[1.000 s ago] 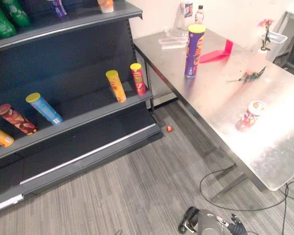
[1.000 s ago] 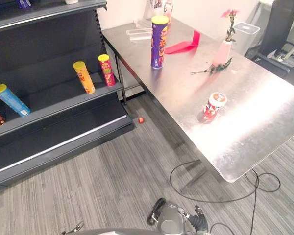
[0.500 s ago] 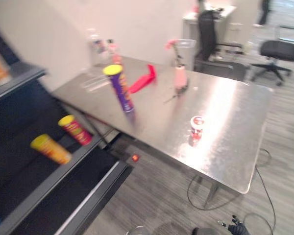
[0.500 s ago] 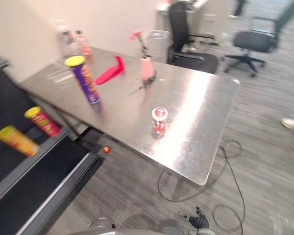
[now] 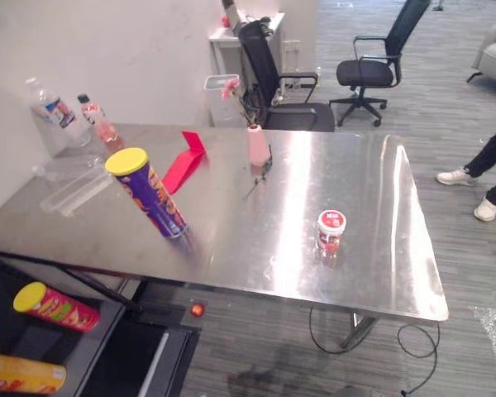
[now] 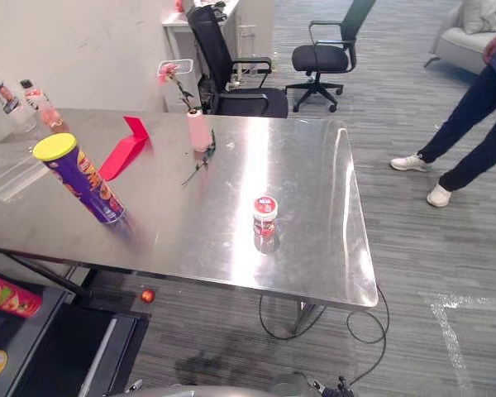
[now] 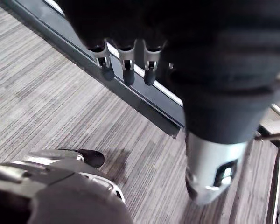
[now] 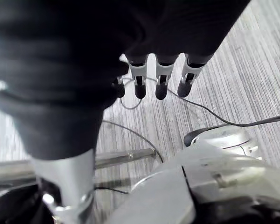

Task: Put the gum and the chips on the shelf.

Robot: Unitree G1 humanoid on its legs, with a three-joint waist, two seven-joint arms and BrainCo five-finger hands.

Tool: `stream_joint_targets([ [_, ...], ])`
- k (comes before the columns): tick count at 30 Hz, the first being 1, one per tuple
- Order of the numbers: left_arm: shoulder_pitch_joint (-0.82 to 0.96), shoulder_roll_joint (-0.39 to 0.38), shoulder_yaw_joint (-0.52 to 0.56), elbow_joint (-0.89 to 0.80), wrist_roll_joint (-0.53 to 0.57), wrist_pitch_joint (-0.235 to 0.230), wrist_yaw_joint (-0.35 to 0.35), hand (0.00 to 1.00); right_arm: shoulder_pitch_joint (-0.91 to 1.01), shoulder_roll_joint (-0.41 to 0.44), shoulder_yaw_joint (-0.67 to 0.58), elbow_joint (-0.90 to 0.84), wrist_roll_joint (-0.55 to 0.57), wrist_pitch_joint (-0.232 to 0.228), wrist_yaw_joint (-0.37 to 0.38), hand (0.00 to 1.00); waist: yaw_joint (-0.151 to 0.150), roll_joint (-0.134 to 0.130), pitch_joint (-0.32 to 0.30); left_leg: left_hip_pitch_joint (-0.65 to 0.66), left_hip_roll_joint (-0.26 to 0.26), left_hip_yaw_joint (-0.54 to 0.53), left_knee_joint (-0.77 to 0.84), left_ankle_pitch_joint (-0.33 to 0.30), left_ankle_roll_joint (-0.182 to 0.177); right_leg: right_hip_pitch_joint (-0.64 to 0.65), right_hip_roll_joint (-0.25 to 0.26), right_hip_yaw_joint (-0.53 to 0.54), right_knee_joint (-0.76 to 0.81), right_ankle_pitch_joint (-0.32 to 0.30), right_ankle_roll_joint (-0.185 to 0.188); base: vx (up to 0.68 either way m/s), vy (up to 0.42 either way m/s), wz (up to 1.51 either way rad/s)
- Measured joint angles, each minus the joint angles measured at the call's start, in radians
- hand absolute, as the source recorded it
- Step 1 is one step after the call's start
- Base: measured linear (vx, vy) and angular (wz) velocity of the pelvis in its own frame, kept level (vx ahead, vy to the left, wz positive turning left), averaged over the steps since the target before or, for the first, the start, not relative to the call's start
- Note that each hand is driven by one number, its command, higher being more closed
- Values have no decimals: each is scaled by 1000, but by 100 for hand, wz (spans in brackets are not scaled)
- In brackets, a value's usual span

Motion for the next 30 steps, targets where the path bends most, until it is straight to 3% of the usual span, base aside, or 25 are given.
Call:
stream_joint_targets([
  [4,2,12,0,-8,3,-1,-57,0,-7,13,3,-1,1,-11,-9,0,4,-3,9,22,29,78,6,-40,18,-32,28,-165,-20,73,-69,-67,-25,-106],
  [5,4,25,2,-17,3,-5,-75,0,-3,22,3,-1,1,-11,-9,0,5,-30,13,30,24,114,10,-46,17,-32,21,-209,-40,56,-93,-81,-31,-90],
  [7,4,35,1,-22,3,-22,-89,0,10,24,1,0,7,-8,-10,0,3,-44,21,41,18,141,8,-46,16,-33,17,-223,-53,59,-87,-59,20,-51],
  [12,16,32,1,-23,4,-32,-129,0,51,26,-39,4,123,2,-49,0,5,-44,15,64,17,151,-12,-41,3,0,30,-226,-114,82,-64,32,17,-5],
  [21,37,22,30,-82,37,13,-135,0,8,24,-208,-29,216,2,-160,0,31,-46,14,110,19,189,-25,-58,9,51,58,-203,-193,127,-48,103,30,-14],
  [24,44,21,61,-101,45,19,-136,0,-10,-2,-330,-105,242,2,-175,0,34,-59,17,128,19,200,-25,-69,10,64,59,-203,-195,128,-49,27,9,-10],
  [30,84,20,74,-131,69,22,-144,0,-52,-126,-420,-393,229,-7,-177,0,31,-65,9,142,11,229,-21,-94,17,61,53,-191,-209,134,-39,-7,0,-13],
])
